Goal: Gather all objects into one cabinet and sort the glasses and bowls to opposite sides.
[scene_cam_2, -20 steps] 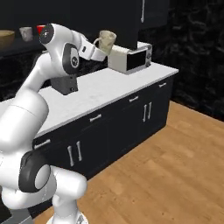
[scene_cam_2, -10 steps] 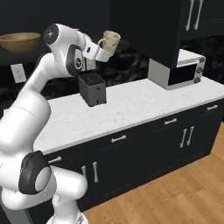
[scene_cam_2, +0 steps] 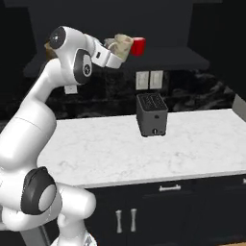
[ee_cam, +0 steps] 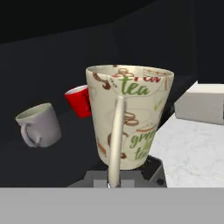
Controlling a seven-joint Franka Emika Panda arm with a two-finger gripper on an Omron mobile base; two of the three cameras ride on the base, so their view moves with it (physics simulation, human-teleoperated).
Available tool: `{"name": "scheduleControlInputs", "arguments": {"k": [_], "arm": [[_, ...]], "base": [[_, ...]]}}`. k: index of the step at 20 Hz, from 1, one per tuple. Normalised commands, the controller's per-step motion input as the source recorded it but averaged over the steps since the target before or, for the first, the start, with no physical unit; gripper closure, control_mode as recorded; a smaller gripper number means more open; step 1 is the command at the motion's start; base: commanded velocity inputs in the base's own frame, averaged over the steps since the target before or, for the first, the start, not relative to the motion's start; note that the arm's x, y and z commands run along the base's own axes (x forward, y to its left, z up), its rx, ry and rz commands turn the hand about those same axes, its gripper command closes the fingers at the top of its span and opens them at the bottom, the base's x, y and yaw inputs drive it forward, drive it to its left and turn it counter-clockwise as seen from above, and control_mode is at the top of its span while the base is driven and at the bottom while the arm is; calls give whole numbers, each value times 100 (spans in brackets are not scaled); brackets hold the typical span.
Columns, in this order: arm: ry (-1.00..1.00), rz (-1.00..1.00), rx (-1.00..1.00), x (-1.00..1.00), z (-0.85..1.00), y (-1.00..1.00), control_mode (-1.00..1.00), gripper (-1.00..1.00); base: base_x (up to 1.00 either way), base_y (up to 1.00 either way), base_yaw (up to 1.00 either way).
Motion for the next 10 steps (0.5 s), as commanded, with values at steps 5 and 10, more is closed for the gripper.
{"name": "scheduleControlInputs", "arguments": {"k": [5,10], "arm": [[0,0,0,0,0,0,100,100],[0,0,0,0,0,0,100,100]], "base": [[32,-9,40],[0,-4,2]]}}
